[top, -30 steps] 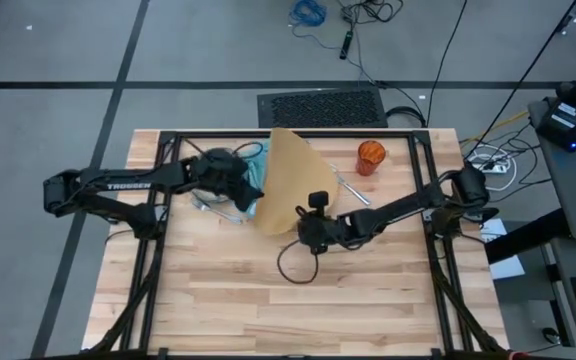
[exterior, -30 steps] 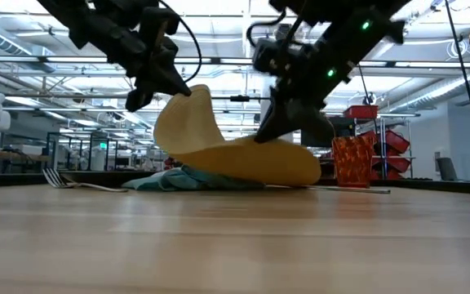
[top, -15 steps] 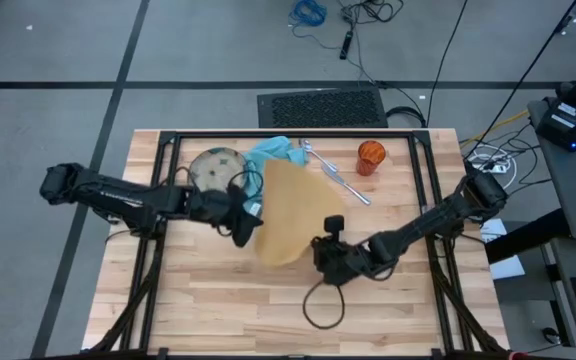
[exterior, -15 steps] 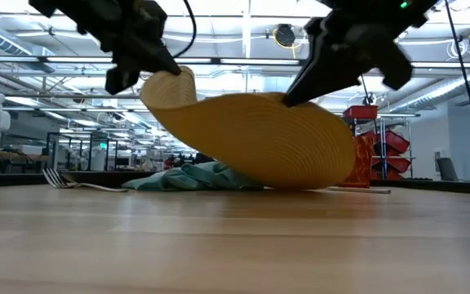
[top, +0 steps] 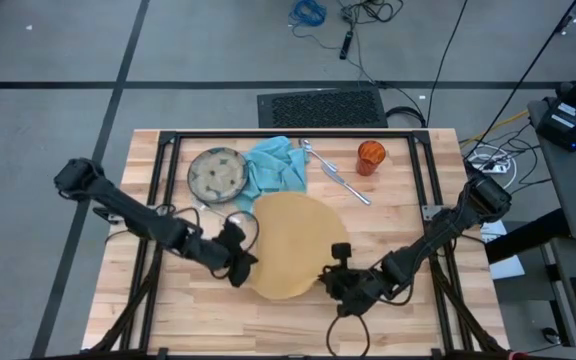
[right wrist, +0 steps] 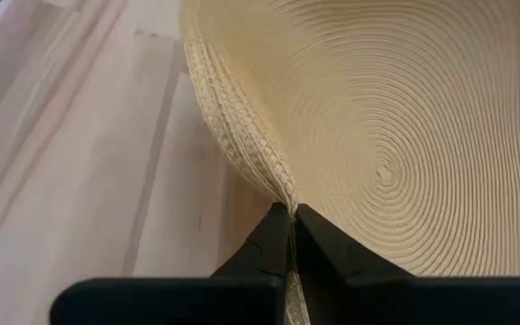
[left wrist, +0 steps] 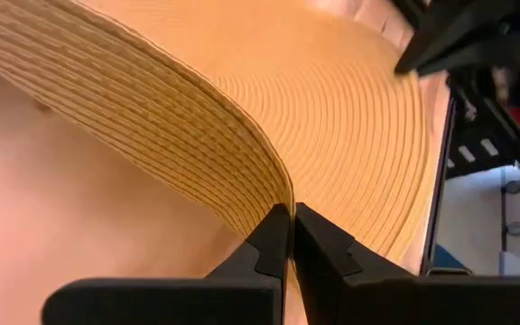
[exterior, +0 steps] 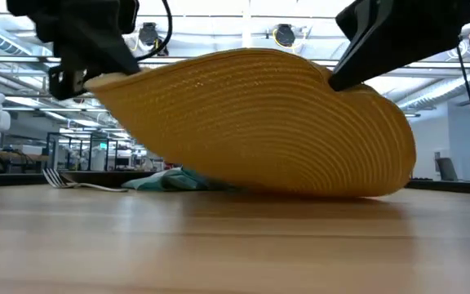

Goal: Set table place
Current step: Move the brown mat to the center of the table, then put the white floral patterned plate on the brown mat

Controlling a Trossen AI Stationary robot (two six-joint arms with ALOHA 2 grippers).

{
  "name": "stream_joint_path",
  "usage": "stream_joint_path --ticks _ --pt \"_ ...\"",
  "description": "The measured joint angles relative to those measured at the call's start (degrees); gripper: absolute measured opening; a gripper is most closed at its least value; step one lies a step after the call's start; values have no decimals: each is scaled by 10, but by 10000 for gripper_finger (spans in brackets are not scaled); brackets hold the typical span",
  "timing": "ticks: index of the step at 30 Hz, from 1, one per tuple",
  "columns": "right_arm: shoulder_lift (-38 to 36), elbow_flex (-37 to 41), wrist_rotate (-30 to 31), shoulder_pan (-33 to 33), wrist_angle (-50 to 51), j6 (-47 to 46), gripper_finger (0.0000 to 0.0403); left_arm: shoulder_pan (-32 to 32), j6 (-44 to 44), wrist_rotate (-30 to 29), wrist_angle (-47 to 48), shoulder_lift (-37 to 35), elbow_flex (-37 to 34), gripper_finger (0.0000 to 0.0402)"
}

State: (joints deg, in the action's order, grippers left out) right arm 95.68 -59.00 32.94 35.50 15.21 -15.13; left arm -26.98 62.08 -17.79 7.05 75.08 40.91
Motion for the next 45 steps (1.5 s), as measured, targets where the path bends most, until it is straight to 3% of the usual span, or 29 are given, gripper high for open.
stream_joint_path --ticks 7,18,24,29,40,45 --pt "0 -4 -23 14 -9 -41 0 -48 43 -13 -75 59 0 0" --pt "1 -5 -81 50 -64 -56 0 -102 83 -58 -134 94 0 0" --pt "1 -5 -147 51 -74 -80 6 -114 86 -72 -153 101 0 0" --pt "1 -5 -153 60 -86 -82 42 -117 96 -77 -155 102 0 18" --pt "1 -5 -181 66 -108 -107 150 -140 97 -77 -156 102 2 128" --pt "1 -5 -149 63 -107 -92 168 -138 88 -81 -155 102 2 146"
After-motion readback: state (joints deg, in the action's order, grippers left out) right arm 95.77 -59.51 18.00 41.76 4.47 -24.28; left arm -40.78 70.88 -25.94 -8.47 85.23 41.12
